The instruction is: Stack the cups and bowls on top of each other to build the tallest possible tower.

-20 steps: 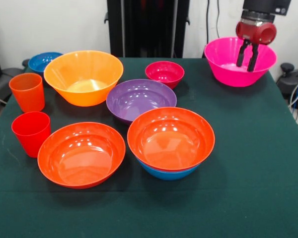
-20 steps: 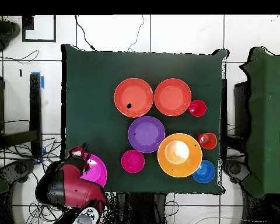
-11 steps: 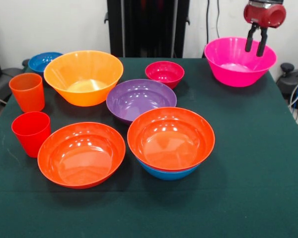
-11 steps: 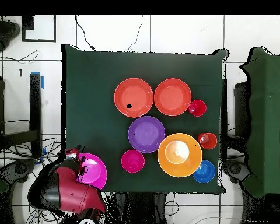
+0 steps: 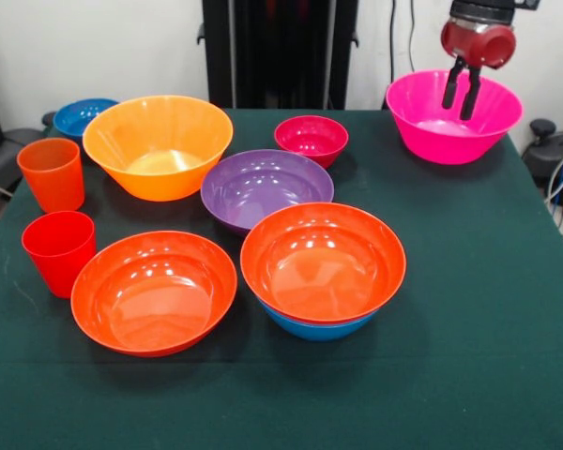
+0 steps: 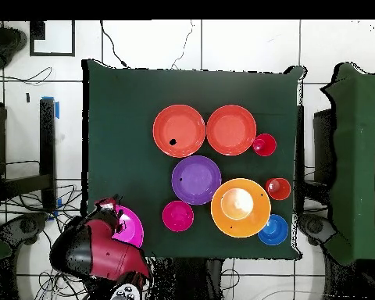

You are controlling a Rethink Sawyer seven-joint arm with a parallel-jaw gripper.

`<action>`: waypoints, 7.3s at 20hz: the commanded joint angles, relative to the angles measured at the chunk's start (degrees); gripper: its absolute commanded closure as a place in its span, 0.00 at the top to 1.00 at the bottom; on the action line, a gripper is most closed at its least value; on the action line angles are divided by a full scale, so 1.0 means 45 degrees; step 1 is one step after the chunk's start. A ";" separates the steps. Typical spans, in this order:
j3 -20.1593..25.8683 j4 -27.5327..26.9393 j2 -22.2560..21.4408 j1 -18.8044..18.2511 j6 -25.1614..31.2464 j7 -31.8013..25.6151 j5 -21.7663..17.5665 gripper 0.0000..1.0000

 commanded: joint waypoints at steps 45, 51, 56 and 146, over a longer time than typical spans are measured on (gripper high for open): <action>0.0457 0.0113 0.0528 0.0707 0.1878 0.1914 0.1376 1.00; 0.0880 -0.0092 0.1050 0.0509 0.1314 0.2262 0.1362 1.00; 0.1470 -0.0434 0.1878 0.0099 0.0436 0.2605 0.1317 1.00; -0.0140 -0.1842 0.2437 0.1923 0.1486 0.1880 0.3029 0.00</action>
